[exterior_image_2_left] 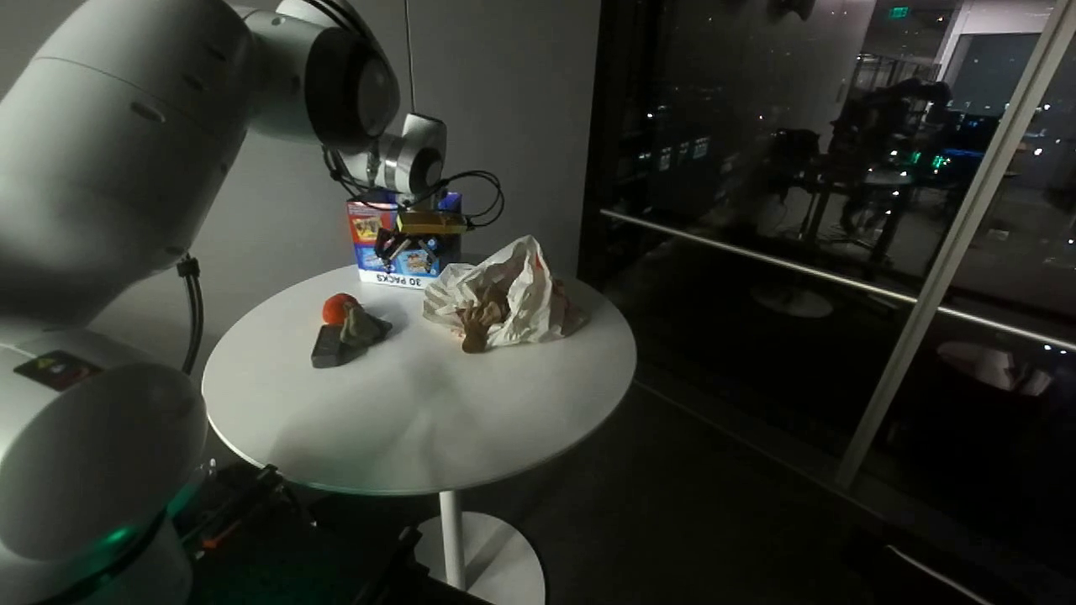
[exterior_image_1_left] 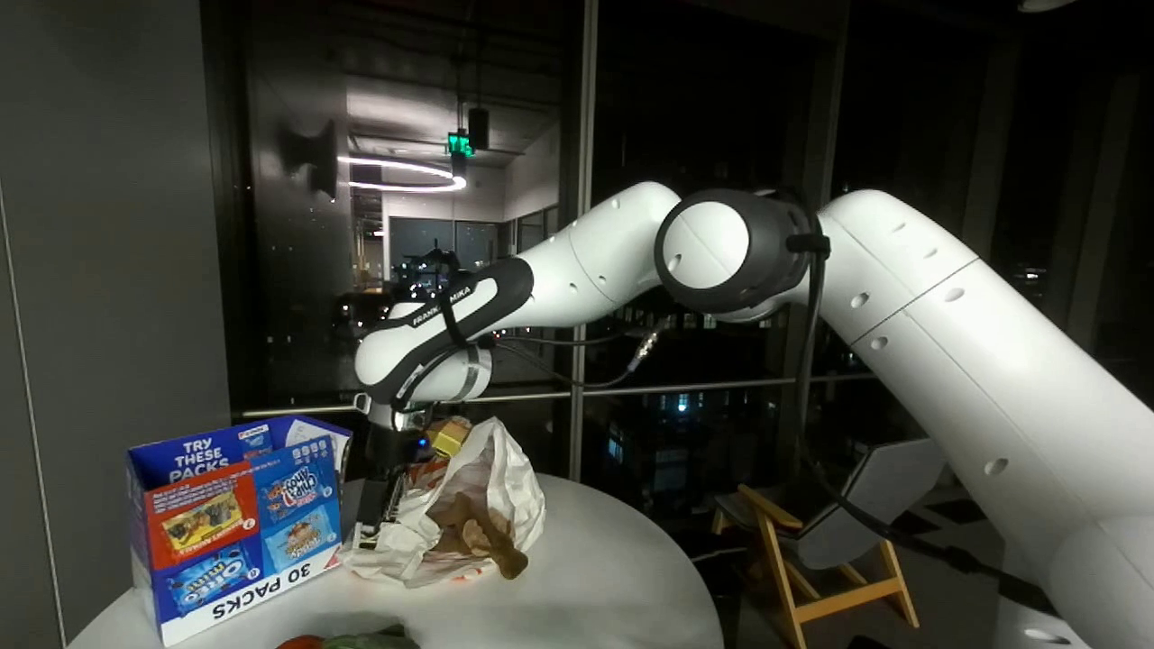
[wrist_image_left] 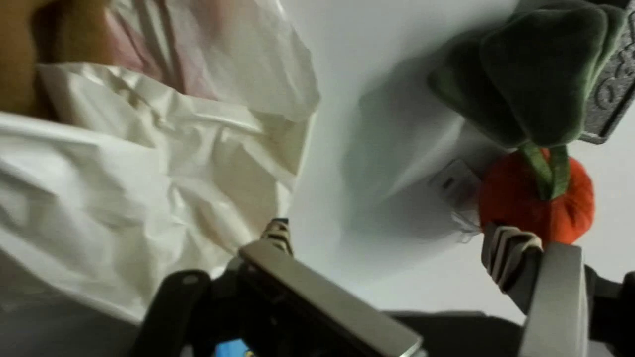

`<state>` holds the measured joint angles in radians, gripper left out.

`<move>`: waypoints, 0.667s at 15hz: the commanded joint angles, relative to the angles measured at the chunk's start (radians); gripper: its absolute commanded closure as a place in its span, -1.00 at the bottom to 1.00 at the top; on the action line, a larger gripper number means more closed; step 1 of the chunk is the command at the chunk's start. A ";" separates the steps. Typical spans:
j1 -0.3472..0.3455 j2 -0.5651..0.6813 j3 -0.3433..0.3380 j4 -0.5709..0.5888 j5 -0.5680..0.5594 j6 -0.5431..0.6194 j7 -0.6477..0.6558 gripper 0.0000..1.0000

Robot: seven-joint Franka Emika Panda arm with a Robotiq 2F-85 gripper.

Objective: Remove the objects inside the bag

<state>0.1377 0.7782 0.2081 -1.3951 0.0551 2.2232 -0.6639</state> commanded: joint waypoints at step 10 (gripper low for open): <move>0.027 -0.199 -0.204 -0.297 -0.185 0.136 0.651 -1.00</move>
<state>0.1334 0.6164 0.0576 -1.6335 -0.0813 2.3438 -0.1681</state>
